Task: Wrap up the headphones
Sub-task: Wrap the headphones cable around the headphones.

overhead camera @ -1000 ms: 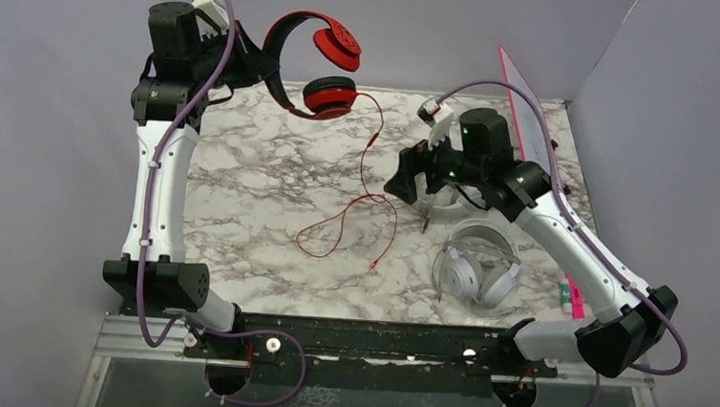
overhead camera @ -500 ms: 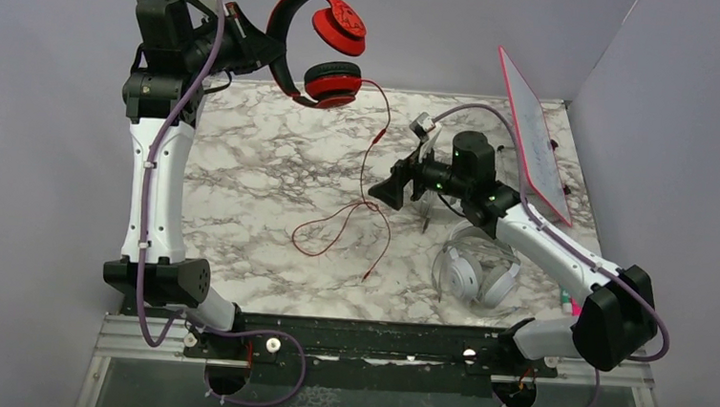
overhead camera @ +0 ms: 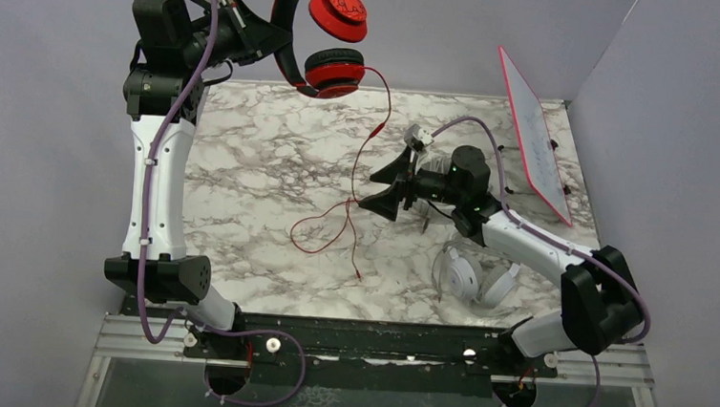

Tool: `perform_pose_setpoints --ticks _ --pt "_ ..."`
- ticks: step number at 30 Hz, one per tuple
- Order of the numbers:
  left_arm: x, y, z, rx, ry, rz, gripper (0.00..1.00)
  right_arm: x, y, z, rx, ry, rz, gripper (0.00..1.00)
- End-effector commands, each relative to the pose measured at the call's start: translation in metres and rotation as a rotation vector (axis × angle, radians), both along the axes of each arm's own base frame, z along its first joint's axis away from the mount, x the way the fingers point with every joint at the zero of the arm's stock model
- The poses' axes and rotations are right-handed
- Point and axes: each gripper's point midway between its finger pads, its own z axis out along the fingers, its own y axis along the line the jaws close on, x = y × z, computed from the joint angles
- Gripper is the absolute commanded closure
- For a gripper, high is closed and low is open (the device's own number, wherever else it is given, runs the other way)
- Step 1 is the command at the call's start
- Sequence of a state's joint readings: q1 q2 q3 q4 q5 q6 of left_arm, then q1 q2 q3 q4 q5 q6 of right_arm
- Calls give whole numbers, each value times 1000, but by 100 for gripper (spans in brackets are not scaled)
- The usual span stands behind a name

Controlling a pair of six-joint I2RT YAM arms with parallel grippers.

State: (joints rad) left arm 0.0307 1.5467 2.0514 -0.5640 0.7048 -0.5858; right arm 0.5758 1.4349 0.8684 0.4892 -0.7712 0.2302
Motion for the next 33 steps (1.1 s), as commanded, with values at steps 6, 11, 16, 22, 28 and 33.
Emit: perform_pose_setpoints --ticks 6,11,16,22,28,33 --pt "-6 -13 27 -75 -56 -57 100 -17 16 -11 98 -35 191 24" --pt "-5 -17 33 -109 -59 -67 100 -4 18 -20 125 -65 130 27" --pt "-8 -21 41 -129 -66 -84 100 9 26 -19 173 -118 117 25" --pt "-20 -20 57 -128 -117 -84 100 25 27 -18 197 -255 60 34" --pt "-27 -20 65 -137 -137 -82 100 25 29 -3 251 -313 68 33" --pt "-32 -20 68 -136 -148 -85 100 22 35 -1 283 -291 88 58"
